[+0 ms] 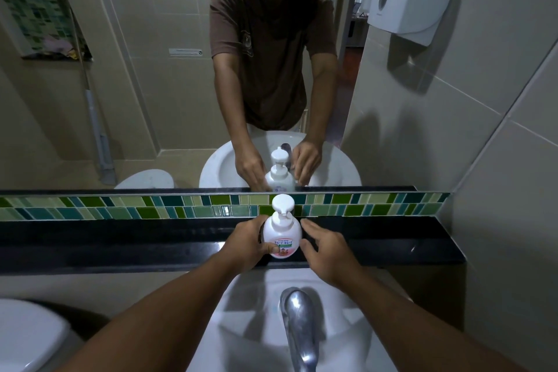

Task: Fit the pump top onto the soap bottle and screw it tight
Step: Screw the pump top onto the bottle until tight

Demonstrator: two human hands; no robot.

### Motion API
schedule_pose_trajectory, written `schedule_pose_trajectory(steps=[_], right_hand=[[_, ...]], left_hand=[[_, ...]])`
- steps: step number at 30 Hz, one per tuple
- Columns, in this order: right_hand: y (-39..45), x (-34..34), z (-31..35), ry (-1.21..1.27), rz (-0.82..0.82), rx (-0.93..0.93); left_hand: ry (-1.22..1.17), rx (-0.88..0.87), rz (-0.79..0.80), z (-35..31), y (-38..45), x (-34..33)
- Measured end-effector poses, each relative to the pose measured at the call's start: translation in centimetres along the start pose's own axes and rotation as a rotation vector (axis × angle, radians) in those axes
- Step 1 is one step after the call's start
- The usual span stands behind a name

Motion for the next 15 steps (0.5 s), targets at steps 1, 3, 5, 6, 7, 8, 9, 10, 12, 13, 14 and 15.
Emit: schedule_pose_trajectory(steps=[1,3,5,6,7,8,9,10,12,13,14,15], right_hand=[[-0.13,-0.30,-0.06,-0.010,0.019,0.012],[-0.32,-0.68,-0.09,-0.016,0.034,0.030],[-0.36,-0.87,-0.12,-0.016,0.033,0.037],[-0.38,-0.91,-0.07,-0.021,0.039,0.039],[-0.39,-0.97,-0.07,-0.025,0.042,0.041],[-0.43,-0.99,-0.02,-0.029,0.043,0.042],[-0.45,-0.98,0.01,-0.031,0.039,0.040],[-0.50,-1.00,0.06,-0.029,0.037,0.038],[-0.57,-1.01,0.18,-0.027,0.030,0.040],[-0.56,-1.02,0.22,-0.025,0.026,0.045],[-0.53,-1.01,0.27,-0.023,0.026,0.045],[-0.49,-1.02,0.23,-0.019,0.028,0.046]], left_hand=[[0.002,0.001,-0.006,0.05,-0.05,-0.07],[-0.002,-0.003,-0.012,0.09,-0.17,-0.29],[-0.012,-0.004,-0.019,0.06,-0.39,-0.55],[-0.014,-0.001,-0.024,0.06,-0.50,-0.63],[-0.016,0.002,-0.029,0.08,-0.59,-0.72],[-0.018,0.004,-0.033,0.10,-0.66,-0.81],[-0.019,0.007,-0.037,0.08,-0.73,-0.86],[-0.019,0.011,-0.041,0.04,-0.77,-0.90],[-0.015,0.017,-0.046,0.10,-0.70,-0.99],[-0.014,0.019,-0.043,0.11,-0.66,-1.02],[-0.009,0.022,-0.039,0.05,-0.69,-1.00],[-0.007,0.023,-0.037,0.09,-0.68,-0.96]])
Point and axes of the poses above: each hand's wrist, its own y-axis towards the middle knuckle, its own x-axis out of the back of the hand, z = x × y, the point moved 2 cm from there along y, towards the middle knuckle, and after that the axes turned 1 degree about z, right-handed, at the moved point
